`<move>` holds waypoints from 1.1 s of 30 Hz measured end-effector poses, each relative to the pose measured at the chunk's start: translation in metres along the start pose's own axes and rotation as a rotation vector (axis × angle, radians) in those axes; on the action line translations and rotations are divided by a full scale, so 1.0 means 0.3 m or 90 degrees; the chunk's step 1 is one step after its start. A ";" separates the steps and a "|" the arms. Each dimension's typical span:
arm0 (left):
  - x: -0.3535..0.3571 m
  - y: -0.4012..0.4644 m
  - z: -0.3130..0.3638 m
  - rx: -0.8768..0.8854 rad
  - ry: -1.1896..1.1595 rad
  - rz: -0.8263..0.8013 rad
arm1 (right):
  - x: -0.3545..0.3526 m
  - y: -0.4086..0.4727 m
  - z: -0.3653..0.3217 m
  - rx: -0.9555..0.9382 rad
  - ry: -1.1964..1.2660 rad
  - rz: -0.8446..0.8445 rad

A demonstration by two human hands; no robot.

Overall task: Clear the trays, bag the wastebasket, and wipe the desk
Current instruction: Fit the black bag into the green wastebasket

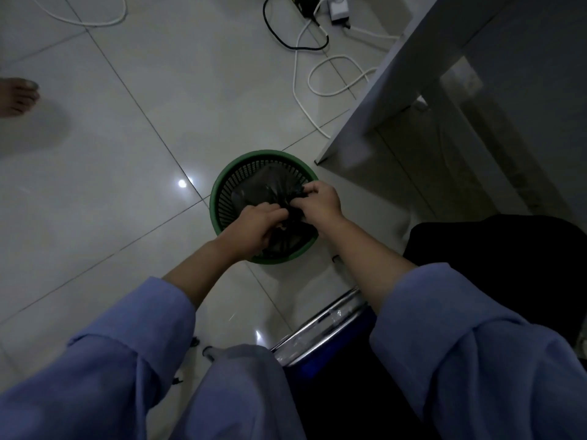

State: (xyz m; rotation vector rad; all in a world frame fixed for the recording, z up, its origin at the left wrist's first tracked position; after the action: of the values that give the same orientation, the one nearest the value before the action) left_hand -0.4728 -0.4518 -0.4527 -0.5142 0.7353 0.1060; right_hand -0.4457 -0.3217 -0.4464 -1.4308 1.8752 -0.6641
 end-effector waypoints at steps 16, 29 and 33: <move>0.001 -0.001 -0.038 -0.093 -0.269 0.117 | -0.006 -0.011 0.021 -0.009 0.057 -0.169; -0.019 0.021 0.017 -0.035 -0.237 0.176 | 0.001 0.027 -0.025 -0.169 -0.016 -0.050; -0.006 0.016 0.000 -0.054 -0.296 0.205 | 0.005 0.015 -0.052 -0.182 -0.120 -0.121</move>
State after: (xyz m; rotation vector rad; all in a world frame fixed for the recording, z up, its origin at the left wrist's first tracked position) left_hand -0.4756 -0.4474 -0.4535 -0.4264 0.3526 0.5410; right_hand -0.4607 -0.3222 -0.4399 -1.8050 1.7504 -0.3407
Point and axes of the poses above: each hand's wrist, its own y-axis towards the middle knuckle, its own x-axis out of the palm, z = x × y, the point moved 4 cm from there along y, towards the middle knuckle, and after that the axes turned 15 degrees about -z, right-handed, at the moved point
